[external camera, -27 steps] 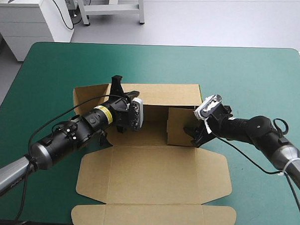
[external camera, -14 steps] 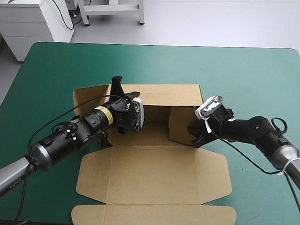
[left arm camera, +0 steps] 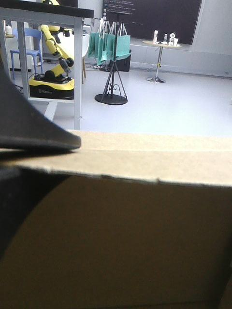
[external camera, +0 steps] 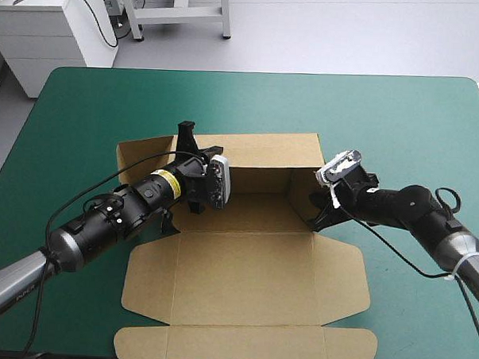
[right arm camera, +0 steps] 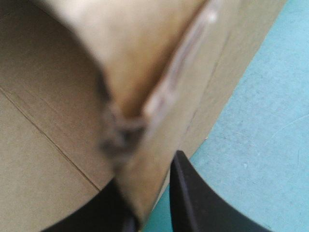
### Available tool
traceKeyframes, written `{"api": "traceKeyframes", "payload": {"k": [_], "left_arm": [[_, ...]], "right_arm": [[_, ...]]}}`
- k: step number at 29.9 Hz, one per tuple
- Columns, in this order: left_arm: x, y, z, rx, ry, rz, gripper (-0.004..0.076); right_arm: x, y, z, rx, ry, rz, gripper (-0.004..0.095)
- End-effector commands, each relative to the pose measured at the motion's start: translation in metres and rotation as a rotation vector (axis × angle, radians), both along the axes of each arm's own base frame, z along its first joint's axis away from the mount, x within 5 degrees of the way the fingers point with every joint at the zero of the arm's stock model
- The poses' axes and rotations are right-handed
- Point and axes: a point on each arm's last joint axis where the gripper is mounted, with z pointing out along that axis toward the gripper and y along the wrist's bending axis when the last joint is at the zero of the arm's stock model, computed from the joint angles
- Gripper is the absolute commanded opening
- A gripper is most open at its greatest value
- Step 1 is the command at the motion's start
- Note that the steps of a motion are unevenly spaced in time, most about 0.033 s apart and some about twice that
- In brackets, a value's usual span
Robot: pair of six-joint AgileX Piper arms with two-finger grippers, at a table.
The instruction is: Fold the box
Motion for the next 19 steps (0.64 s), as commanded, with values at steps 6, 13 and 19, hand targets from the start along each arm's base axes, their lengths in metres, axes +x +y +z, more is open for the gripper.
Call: {"api": "traceKeyframes", "payload": {"k": [6, 13, 19], "left_arm": [[-0.006, -0.005, -0.004, -0.012, 0.067, 0.011, -0.0006], [-0.012, -0.005, 0.005, -0.037, 0.044, -0.002, 0.0228], [-0.031, -0.006, 0.032, -0.118, -0.046, -0.060, 0.0489]], "right_arm": [[-0.001, 0.003, 0.015, 0.043, -0.028, 0.001, -0.0016], [0.000, 0.002, 0.015, 0.056, -0.022, -0.023, -0.0016], [0.000, 0.002, 0.015, 0.062, -0.018, -0.028, -0.0016]]}}
